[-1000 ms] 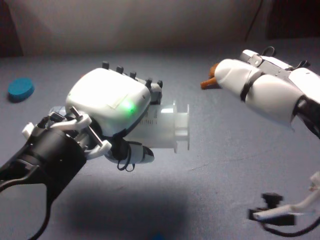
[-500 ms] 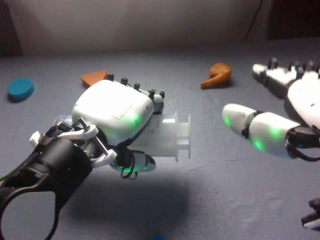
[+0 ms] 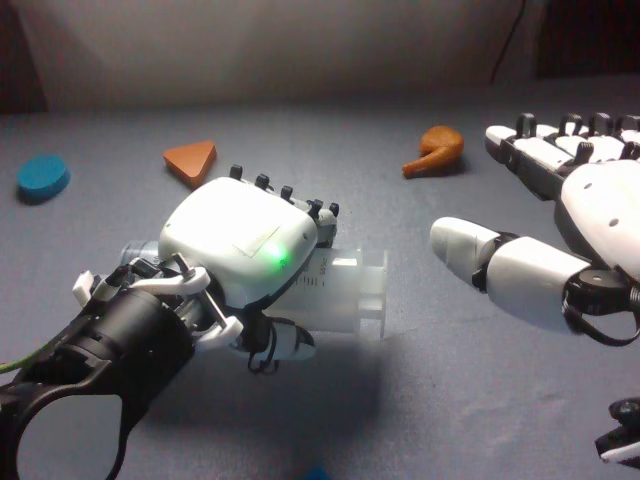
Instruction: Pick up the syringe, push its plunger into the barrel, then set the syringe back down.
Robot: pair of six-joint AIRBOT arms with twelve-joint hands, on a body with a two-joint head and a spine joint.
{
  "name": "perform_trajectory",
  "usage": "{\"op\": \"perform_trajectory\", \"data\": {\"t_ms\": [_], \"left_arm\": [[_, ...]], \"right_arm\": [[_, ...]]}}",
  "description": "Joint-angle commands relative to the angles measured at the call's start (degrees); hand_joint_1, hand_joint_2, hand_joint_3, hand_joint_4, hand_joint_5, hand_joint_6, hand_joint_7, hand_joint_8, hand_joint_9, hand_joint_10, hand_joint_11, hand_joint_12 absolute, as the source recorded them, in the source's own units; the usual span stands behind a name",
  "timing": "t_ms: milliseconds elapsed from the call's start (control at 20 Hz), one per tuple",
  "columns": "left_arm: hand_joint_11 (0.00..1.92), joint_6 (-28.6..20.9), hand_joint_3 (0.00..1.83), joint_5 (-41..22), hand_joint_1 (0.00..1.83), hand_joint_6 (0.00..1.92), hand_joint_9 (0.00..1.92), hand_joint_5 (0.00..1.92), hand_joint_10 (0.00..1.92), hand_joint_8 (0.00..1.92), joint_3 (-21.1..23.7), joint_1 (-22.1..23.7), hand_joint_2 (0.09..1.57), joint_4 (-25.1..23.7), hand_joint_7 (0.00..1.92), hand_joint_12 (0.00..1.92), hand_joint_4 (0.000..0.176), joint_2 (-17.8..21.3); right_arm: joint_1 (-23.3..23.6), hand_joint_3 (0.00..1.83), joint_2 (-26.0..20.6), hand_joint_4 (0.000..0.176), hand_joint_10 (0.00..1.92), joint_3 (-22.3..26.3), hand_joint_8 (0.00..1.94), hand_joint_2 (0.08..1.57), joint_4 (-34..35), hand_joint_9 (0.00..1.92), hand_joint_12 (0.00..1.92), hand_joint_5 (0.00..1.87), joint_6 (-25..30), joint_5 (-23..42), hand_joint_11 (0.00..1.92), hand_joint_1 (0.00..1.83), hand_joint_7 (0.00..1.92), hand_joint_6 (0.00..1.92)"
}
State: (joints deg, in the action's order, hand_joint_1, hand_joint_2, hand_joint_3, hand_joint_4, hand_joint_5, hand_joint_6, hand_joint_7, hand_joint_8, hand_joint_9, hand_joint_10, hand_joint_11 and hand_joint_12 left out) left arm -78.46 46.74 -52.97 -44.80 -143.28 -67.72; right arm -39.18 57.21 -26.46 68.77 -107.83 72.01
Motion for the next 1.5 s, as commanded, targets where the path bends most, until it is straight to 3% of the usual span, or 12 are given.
{"op": "perform_trajectory", "data": {"t_ms": [0, 100, 250, 750, 1050, 1100, 1150, 1200, 1250, 1300, 1350, 1450], "left_arm": [[0.87, 0.30, 0.00, 6.29, 1.38, 0.84, 0.95, 0.99, 1.20, 1.00, -0.23, 0.04, 1.10, -4.21, 0.98, 1.15, 0.000, -0.27], [0.85, 0.30, 0.00, 6.27, 1.38, 0.93, 0.90, 0.90, 1.25, 1.03, -0.43, -0.24, 1.12, -4.21, 0.99, 1.16, 0.000, -0.84], [0.86, 0.30, 0.00, 5.87, 1.38, 0.84, 0.91, 1.01, 1.21, 1.00, -0.96, -0.82, 1.10, -4.20, 0.99, 1.17, 0.000, -1.72], [0.81, -0.23, 0.00, 4.81, 1.38, 0.88, 0.90, 0.96, 1.25, 0.97, -1.83, -0.82, 1.10, -2.76, 1.01, 1.22, 0.000, -2.02], [0.77, -0.23, 0.00, 4.53, 1.37, 1.03, 0.85, 0.94, 1.27, 1.02, -1.84, -0.47, 1.13, -2.47, 0.92, 1.19, 0.000, -2.04], [0.75, -0.23, 0.00, 4.53, 1.23, 1.08, 0.81, 0.93, 0.85, 1.09, -1.79, -0.46, 1.15, -2.47, 0.89, 1.14, 0.000, -2.02], [0.73, -0.23, 0.00, 4.53, 1.19, 1.18, 0.87, 0.87, 0.55, 1.09, -1.72, -0.46, 1.16, -2.47, 0.90, 1.10, 0.024, -2.00], [0.70, -0.23, 0.00, 4.53, 1.11, 1.15, 0.88, 0.87, 0.41, 0.54, -1.68, -0.44, 1.17, -2.47, 0.87, 1.08, 0.000, -2.00], [0.67, -0.23, 0.00, 4.53, 1.05, 1.16, 0.88, 0.87, 0.28, 0.23, -1.62, -0.42, 1.17, -2.47, 0.92, 1.04, 0.006, -2.01], [0.60, -0.23, 0.00, 4.53, 0.92, 0.50, 0.86, 0.78, 0.19, 0.10, -1.58, -0.42, 1.10, -2.47, 0.89, 0.99, 0.000, -2.01], [0.52, -0.23, 0.00, 4.53, 0.81, 0.18, 0.84, 0.78, 0.11, 0.03, -1.55, -0.39, 1.08, -2.47, 0.86, 0.92, 0.000, -2.00], [0.33, -0.23, 0.01, 4.53, 0.47, 0.01, 0.68, 0.71, 0.01, 0.00, -1.47, -0.32, 1.14, -2.47, 0.74, 0.84, 0.000, -1.79]], "right_arm": [[0.41, 0.00, 0.12, 0.098, 0.00, -0.08, 0.00, 1.11, -4.70, 0.15, 0.69, 0.21, 0.54, 3.75, 0.00, 0.00, 0.20, 0.00], [0.39, 0.00, 0.21, 0.097, 0.00, -0.08, 0.00, 1.11, -4.71, 0.15, 0.75, 0.20, 0.71, 3.79, 0.00, 0.00, 0.20, 0.00], [0.38, 0.00, 0.38, 0.098, 0.00, -0.08, 0.00, 1.11, -4.74, 0.15, 0.73, 0.20, 1.05, 3.89, 0.00, 0.00, 0.20, 0.00], [0.08, 0.00, 0.64, 0.099, 0.00, -0.29, 0.00, 1.11, -5.02, 0.15, 0.73, 0.18, 1.59, 4.09, 0.00, 0.00, 0.16, 0.00], [-0.07, 0.00, 0.67, 0.098, 0.00, -0.34, 0.00, 1.11, -5.13, 0.16, 0.73, 0.21, 1.66, 4.17, 0.00, 0.00, 0.18, 0.01], [-0.08, 0.00, 0.67, 0.098, 0.00, -0.36, 0.01, 1.11, -5.13, 0.16, 0.73, 0.21, 1.66, 4.16, 0.00, 0.00, 0.19, 0.01], [-0.08, 0.00, 0.68, 0.098, 0.00, -0.37, 0.00, 1.11, -5.13, 0.17, 0.76, 0.22, 1.66, 4.16, 0.00, 0.00, 0.19, 0.01], [-0.08, 0.00, 0.68, 0.098, 0.00, -0.37, 0.00, 1.11, -5.13, 0.16, 0.76, 0.22, 1.66, 4.16, 0.00, 0.00, 0.19, 0.01], [-0.08, 0.00, 0.68, 0.099, 0.00, -0.39, 0.00, 1.11, -5.13, 0.15, 0.76, 0.21, 1.66, 4.16, 0.00, 0.00, 0.19, 0.00], [-0.10, 0.00, 0.68, 0.099, 0.00, -0.42, 0.00, 1.11, -5.13, 0.14, 0.74, 0.21, 1.67, 4.14, 0.00, 0.00, 0.18, 0.00], [-0.11, 0.00, 0.68, 0.099, 0.00, -0.43, 0.00, 1.11, -5.13, 0.14, 0.72, 0.21, 1.68, 4.13, 0.00, 0.00, 0.18, 0.00], [-0.16, 0.00, 0.68, 0.099, 0.00, -0.45, 0.00, 1.11, -5.13, 0.15, 0.71, 0.22, 1.70, 4.10, 0.00, 0.00, 0.18, 0.00]]}}
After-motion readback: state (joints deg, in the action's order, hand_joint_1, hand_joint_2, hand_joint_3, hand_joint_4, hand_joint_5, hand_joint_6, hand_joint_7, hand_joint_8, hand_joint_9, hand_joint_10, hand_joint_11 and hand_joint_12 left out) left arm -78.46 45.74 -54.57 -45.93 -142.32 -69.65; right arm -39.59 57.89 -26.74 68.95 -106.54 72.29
